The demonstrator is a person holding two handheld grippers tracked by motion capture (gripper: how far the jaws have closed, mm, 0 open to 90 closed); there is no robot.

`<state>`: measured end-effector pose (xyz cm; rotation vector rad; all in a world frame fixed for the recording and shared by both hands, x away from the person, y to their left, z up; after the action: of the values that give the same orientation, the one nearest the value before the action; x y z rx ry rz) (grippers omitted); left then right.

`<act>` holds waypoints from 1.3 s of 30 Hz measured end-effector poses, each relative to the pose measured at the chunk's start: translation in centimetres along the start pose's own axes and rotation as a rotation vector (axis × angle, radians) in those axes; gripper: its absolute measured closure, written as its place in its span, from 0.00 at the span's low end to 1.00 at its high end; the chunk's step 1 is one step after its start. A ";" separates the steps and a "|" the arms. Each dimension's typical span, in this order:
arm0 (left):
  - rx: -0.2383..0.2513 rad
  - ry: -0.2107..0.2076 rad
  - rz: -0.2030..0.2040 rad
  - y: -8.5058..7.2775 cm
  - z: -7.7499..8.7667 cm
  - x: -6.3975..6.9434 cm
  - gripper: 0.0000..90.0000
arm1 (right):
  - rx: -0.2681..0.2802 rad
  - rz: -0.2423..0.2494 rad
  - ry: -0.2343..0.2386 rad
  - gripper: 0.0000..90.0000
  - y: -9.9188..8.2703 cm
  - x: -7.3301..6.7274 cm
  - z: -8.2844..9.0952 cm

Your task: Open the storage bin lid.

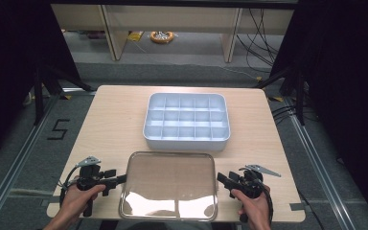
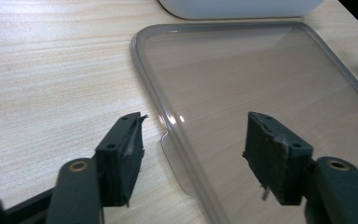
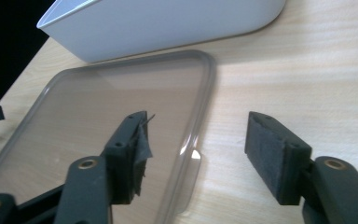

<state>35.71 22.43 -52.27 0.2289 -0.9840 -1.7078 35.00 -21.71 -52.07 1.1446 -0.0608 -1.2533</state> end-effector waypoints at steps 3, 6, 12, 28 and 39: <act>0.002 -0.006 -0.021 0.0 0.2 -0.1 0.37 | -0.001 -0.006 -0.025 0.39 0.1 -0.4 0.4; 0.000 -0.008 -0.021 -0.1 0.5 0.0 0.35 | 0.010 0.075 -0.052 0.37 0.4 -0.1 0.8; 0.018 -0.004 -0.055 -0.3 1.0 0.2 0.34 | 0.004 0.104 -0.095 0.34 0.4 -0.6 1.6; 0.040 -0.001 -0.088 -1.1 2.2 0.5 0.30 | -0.043 0.219 -0.140 0.29 -1.0 -0.8 2.8; 0.031 -0.002 -0.117 -1.9 2.6 1.0 0.30 | -0.075 0.230 -0.145 0.28 -2.0 -1.0 3.6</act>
<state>32.42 22.92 -51.62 0.3109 -1.0162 -1.8000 31.10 -22.98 -51.22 0.9525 -0.2454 -1.1222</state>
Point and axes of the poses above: each handheld gripper's, and its own axes: z roughly backward along the jaws, y roughly out of its top, x roughly to its right, the point moved 4 cm from there along -z, roughly forward along the jaws, and after that the axes turned 8 degrees about y, right-handed, at the moved point
